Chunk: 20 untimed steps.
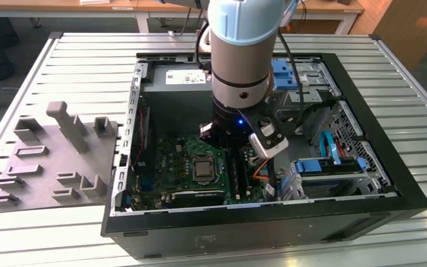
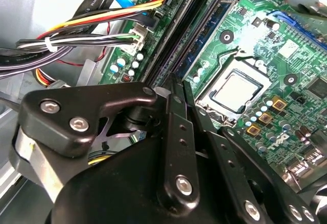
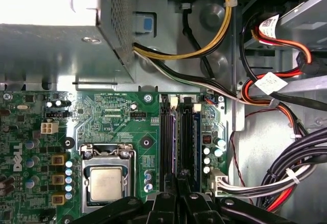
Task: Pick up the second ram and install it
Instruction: 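Insert the second ram into the second slot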
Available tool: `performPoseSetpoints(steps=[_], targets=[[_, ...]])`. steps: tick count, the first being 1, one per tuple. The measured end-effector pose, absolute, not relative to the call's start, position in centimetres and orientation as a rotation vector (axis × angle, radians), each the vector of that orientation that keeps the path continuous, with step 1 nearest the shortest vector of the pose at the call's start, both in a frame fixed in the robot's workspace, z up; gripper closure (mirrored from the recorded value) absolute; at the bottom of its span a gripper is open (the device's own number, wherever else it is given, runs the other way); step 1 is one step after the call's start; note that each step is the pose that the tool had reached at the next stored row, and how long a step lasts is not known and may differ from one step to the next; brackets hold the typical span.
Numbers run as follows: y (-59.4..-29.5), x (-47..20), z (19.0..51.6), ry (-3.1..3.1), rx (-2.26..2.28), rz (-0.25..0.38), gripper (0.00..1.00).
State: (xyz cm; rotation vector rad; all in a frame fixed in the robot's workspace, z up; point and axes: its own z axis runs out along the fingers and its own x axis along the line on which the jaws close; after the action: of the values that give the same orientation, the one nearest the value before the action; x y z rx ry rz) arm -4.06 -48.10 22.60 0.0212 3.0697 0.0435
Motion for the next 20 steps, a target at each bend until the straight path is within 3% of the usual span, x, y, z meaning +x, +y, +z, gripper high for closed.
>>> performPoseSetpoints(steps=[20], targets=[[-48.11, -4.07, 22.02, 3.070, 0.021, 0.043, 0.87]])
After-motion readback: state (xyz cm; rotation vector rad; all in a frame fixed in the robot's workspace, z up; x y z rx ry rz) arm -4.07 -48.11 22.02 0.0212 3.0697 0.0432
